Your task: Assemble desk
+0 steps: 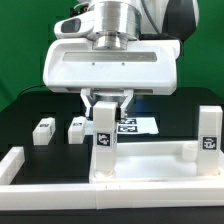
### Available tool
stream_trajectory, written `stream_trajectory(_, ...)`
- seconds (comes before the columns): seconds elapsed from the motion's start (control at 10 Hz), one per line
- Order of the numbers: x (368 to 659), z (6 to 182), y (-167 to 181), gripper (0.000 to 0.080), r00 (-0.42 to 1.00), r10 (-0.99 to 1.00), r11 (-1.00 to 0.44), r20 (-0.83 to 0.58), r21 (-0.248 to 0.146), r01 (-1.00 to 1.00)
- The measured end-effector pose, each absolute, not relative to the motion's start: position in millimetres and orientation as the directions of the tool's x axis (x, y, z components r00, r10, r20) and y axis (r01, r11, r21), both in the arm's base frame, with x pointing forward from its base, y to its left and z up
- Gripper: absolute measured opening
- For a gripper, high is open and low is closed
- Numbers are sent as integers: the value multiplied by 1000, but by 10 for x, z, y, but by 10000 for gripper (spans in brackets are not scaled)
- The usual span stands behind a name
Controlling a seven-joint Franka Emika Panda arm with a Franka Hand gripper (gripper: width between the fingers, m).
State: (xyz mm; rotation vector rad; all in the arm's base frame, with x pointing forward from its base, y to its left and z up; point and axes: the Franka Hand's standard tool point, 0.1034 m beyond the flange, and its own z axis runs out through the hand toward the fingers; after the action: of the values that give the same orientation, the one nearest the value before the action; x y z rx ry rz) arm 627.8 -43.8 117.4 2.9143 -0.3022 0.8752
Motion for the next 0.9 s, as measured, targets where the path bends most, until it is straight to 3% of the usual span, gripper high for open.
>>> stream_trajectory(0.4, 6282, 1174, -422, 288, 804, -154, -978, 574, 29, -208)
stream_trajectory(0.6, 6281, 1173, -423, 516, 804, -154, -978, 574, 29, -208)
stream_trajectory(0.7, 6281, 1173, -423, 516, 804, -154, -978, 574, 29, -208)
stream_trajectory(0.8, 6281, 1173, -423, 625, 804, -154, -978, 574, 29, -208)
stream_trajectory(0.9, 6281, 1173, -423, 642, 804, -154, -978, 574, 29, -208)
